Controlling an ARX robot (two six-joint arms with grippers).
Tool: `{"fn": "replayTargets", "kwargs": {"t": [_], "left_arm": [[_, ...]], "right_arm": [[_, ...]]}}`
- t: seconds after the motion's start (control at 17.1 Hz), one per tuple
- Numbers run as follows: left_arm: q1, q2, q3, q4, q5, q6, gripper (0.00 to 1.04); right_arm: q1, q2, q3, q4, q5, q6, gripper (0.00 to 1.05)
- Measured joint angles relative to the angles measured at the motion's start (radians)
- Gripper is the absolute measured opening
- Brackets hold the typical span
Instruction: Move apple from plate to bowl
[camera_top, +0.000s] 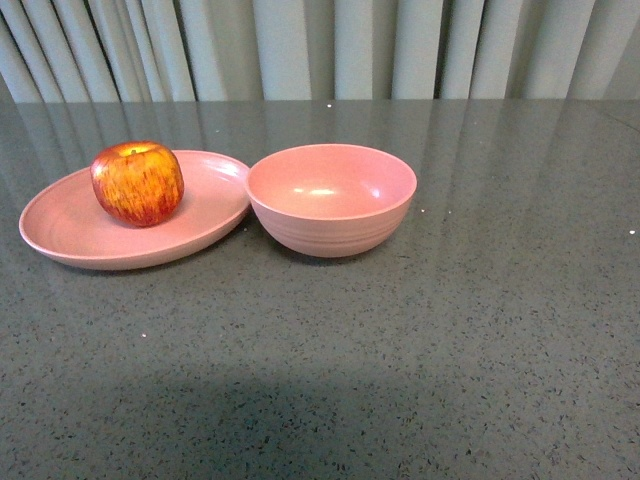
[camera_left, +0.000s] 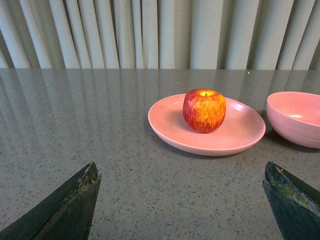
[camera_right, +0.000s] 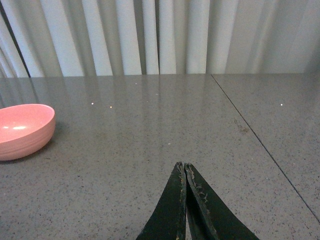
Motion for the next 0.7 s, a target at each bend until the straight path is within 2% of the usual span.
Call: {"fn": "replayTargets", "kwargs": {"t": [0.7], "left_arm": [[0.0, 0.0, 0.0, 0.0, 0.001, 0.0, 0.98]], "right_arm": [[0.0, -0.086, -0.105, 0.014, 0.0, -0.001, 0.02]]}}
